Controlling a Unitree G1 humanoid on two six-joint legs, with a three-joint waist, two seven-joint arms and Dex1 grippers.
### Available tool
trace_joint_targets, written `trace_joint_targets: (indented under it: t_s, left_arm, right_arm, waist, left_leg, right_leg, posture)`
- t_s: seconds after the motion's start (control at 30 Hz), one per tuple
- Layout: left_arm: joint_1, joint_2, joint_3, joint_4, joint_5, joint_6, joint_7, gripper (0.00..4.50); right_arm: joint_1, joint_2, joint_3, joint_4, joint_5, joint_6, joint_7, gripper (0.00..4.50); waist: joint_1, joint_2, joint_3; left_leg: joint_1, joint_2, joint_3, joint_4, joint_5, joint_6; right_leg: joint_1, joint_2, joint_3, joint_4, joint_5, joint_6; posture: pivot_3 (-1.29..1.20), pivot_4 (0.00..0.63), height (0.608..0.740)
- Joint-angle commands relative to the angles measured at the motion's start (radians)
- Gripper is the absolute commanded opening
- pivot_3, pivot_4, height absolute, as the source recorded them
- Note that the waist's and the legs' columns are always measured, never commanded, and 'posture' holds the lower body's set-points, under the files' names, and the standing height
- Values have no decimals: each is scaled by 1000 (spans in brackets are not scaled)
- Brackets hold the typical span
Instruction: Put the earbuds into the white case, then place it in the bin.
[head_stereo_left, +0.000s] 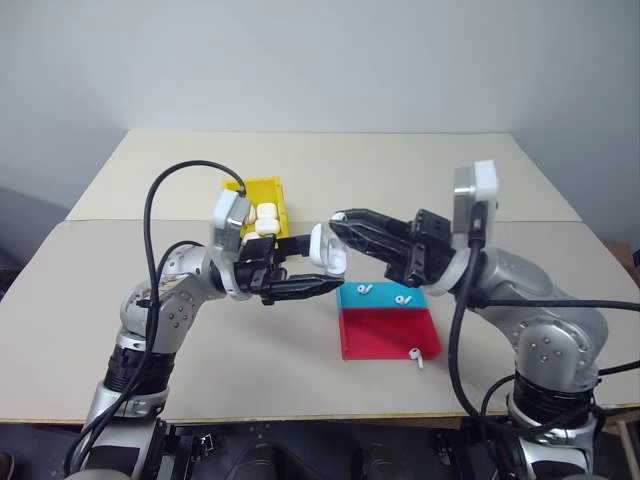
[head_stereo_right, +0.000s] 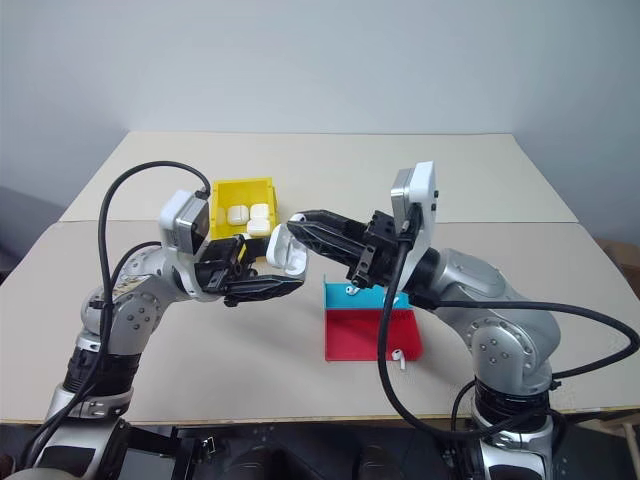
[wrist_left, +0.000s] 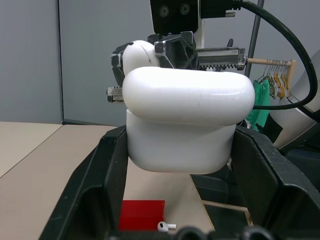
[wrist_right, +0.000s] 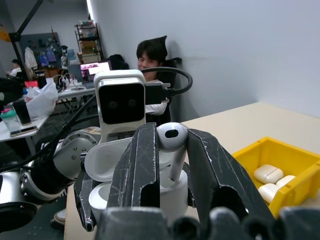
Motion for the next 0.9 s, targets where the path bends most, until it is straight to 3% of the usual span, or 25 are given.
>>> trace_joint_targets:
  t_s: [0.03,0.37,0.73,0.9]
  left_arm:
    - [-13,1,27,-31,-4,-19,-7,2798]
    - [-10,-10,36,-35,-1,-30,0,2798]
    - [-3,-30,52,-32,21,-52,15,2798]
    - [23,-18,69,-53,25,-57,21,2798]
  right_arm:
    - [0,-19,20,-12,-10,-37,-4,632]
    - [11,-66,62,-6,-52,-71,-6,632]
    - [-21,-137,60,41,-43,-112,55,4263]
    - [-82,-188,22,128,-81,-144,83,4263]
  waist:
    - [0,0,0]
    - [1,0,0]
    - [1,0,0]
    - [2,0,0]
  left_leg:
    - [0,0,0,0,0,0]
    - [0,0,0,0,0,0]
    - [0,0,0,0,0,0]
    - [0,0,0,0,0,0]
  right_leg:
    - [0,0,0,0,0,0]
    - [0,0,0,0,0,0]
    - [0,0,0,0,0,0]
    - [0,0,0,0,0,0]
  posture:
    - [0,150,740]
    - [0,150,740]
    - [0,150,740]
    - [0,150,740]
